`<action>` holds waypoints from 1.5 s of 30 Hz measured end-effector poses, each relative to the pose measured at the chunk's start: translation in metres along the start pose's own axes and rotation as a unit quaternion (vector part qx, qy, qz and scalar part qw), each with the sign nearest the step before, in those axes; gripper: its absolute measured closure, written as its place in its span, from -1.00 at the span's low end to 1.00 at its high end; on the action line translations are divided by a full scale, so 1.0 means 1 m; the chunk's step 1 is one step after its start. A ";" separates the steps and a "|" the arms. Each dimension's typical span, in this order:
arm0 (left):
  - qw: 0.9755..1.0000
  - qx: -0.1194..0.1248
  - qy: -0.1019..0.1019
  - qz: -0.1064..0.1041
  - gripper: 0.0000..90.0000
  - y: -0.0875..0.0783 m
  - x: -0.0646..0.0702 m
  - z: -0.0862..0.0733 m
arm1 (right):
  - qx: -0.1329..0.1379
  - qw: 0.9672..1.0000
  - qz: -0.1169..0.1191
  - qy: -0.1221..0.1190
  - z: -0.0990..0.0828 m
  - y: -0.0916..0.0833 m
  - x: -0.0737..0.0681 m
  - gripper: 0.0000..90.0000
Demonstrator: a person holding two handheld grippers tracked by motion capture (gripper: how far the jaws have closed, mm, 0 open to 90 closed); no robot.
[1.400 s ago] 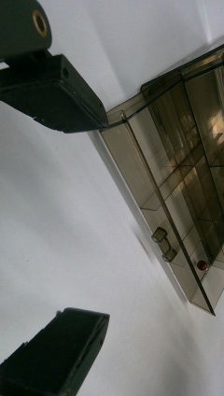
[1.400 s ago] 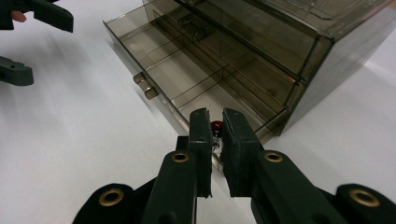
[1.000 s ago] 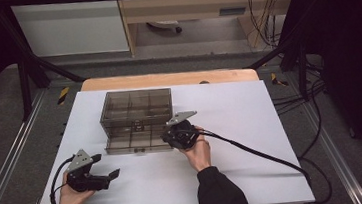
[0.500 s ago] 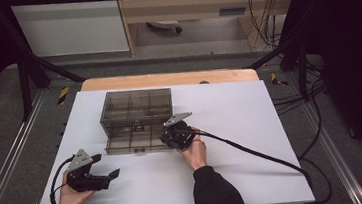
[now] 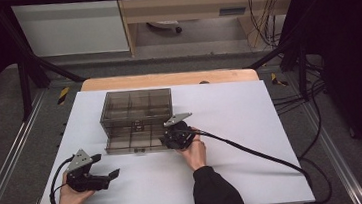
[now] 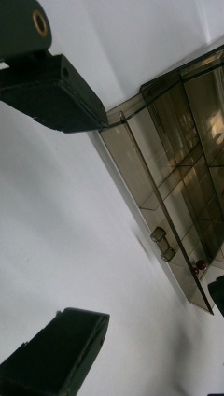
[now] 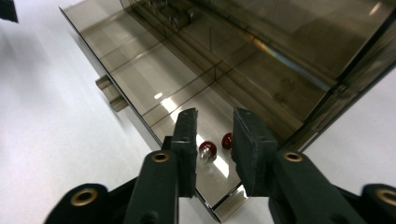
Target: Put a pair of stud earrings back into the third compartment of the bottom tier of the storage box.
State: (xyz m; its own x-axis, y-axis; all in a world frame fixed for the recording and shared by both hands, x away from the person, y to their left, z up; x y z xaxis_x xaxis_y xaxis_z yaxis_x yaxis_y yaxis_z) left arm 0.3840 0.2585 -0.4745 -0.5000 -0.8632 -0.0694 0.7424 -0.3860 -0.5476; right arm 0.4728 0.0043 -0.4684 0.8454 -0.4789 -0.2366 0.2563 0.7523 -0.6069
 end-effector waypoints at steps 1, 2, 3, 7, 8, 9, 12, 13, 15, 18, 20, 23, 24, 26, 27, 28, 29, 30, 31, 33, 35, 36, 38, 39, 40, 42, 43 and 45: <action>1.000 0.000 0.000 0.000 -0.86 0.000 0.000 0.000 | 0.002 1.000 0.000 -0.004 0.001 -0.002 -0.001 0.52; 1.000 0.000 0.000 0.000 -0.86 0.000 0.000 0.000 | 0.004 1.000 0.000 -0.006 0.002 -0.005 -0.002 0.48; 1.000 0.000 -0.001 0.000 -0.86 0.000 0.000 0.000 | 0.006 1.000 -0.003 -0.009 0.004 -0.008 -0.003 0.43; 1.000 0.000 0.000 0.000 -0.86 0.000 0.000 0.000 | 0.010 1.000 0.001 -0.011 0.008 -0.019 -0.010 0.08; 1.000 -0.001 0.001 0.000 -0.86 0.000 0.000 0.000 | 0.011 1.000 0.003 -0.013 0.009 -0.022 -0.011 -0.02; 1.000 -0.001 0.001 0.000 -0.86 0.000 0.000 0.000 | 0.010 1.000 0.002 -0.012 0.009 -0.025 -0.013 -0.07; 1.000 -0.002 0.001 0.000 -0.86 0.000 0.000 0.000 | 0.015 1.000 0.002 -0.010 0.009 -0.034 -0.016 -0.29; 1.000 -0.002 0.001 0.000 -0.86 0.000 0.000 0.000 | 0.013 1.000 0.002 -0.009 0.008 -0.037 -0.017 -0.36; 1.000 -0.002 0.001 0.000 -0.86 0.000 0.000 0.000 | 0.016 1.000 -0.001 -0.003 0.007 -0.043 -0.017 -0.49; 1.000 -0.002 0.001 0.000 -0.86 0.001 0.000 0.000 | 0.019 1.000 -0.006 -0.001 0.005 -0.051 -0.017 -0.65; 1.000 -0.003 0.001 0.000 -0.86 0.001 0.000 0.000 | 0.020 1.000 -0.011 0.000 0.003 -0.057 -0.017 -0.73; 1.000 -0.003 0.001 0.000 -0.86 0.001 0.000 0.000 | 0.028 1.000 -0.014 0.003 0.000 -0.067 -0.015 -0.81; 1.000 -0.002 0.001 0.000 -0.86 0.000 0.000 0.000 | 0.029 0.999 -0.015 0.004 -0.002 -0.070 -0.014 -0.84; 1.000 -0.002 0.001 0.000 -0.86 0.000 0.000 0.000 | 0.032 0.999 -0.019 0.008 -0.005 -0.077 -0.012 -0.86; 1.000 -0.003 0.001 0.000 -0.86 0.001 0.000 0.000 | 0.035 0.999 -0.019 0.010 -0.007 -0.081 -0.012 -0.87; 1.000 -0.003 0.001 0.000 -0.86 0.001 0.000 0.000 | 0.038 0.999 -0.020 0.012 -0.009 -0.085 -0.011 -0.88; 1.000 -0.003 0.001 0.000 -0.86 0.001 0.000 0.000 | 0.041 0.999 -0.022 0.014 -0.011 -0.089 -0.010 -0.90; 1.000 -0.003 0.001 0.000 -0.86 0.001 0.001 0.000 | 0.043 0.999 -0.021 0.014 -0.013 -0.093 -0.009 -0.92; 1.000 -0.003 0.001 0.000 -0.86 0.001 0.001 0.000 | 0.047 0.998 -0.023 0.017 -0.016 -0.097 -0.007 -0.93; 1.000 -0.003 0.001 0.000 -0.86 0.001 0.001 0.000 | 0.055 0.998 -0.025 0.025 -0.020 -0.105 -0.004 -0.95; 1.000 -0.003 0.001 0.000 -0.86 0.001 0.001 0.000 | 0.062 0.997 -0.025 0.029 -0.025 -0.113 0.000 -0.97; 1.000 -0.004 0.001 0.000 -0.86 0.001 0.001 0.000 | 0.063 0.997 -0.026 0.033 -0.028 -0.117 0.002 -0.98; 1.000 -0.003 0.001 0.000 -0.86 0.001 0.001 0.000 | 0.064 0.997 -0.030 0.037 -0.035 -0.123 0.005 -0.99; 1.000 -0.004 0.001 0.000 -0.86 0.001 0.001 0.000 | 0.063 0.997 -0.031 0.039 -0.039 -0.126 0.007 -0.99; 1.000 -0.004 0.001 0.000 -0.86 0.001 0.001 0.000 | 0.063 0.997 -0.032 0.040 -0.043 -0.128 0.009 -0.99; 1.000 -0.004 0.002 0.000 -0.86 0.001 0.001 0.000 | 0.066 0.996 -0.030 0.045 -0.051 -0.133 0.012 -0.99; 1.000 -0.003 0.002 0.000 -0.86 0.001 0.001 0.000 | 0.066 0.996 -0.029 0.048 -0.056 -0.135 0.013 -0.99; 1.000 -0.004 0.001 0.000 -0.86 0.001 0.001 -0.001 | 0.067 0.996 -0.032 0.047 -0.064 -0.140 0.017 -0.99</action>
State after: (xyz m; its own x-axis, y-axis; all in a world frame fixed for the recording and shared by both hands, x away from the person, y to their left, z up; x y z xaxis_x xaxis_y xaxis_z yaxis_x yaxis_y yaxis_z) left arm 0.3841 0.2577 -0.4755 -0.5007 -0.8626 -0.0719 0.7392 -0.3829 -0.5540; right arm 0.4209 -0.1377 -0.4365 0.7789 -0.5640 -0.2742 0.3744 0.7690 -0.5181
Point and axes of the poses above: each handheld gripper's, and its own axes: y roughly forward along the jaws, z roughly out of its top, x roughly to its right, the point moved 6 cm from there along y, roughly forward along the jaws, and after that the axes turned 14 degrees about z, right-handed, at the moved point
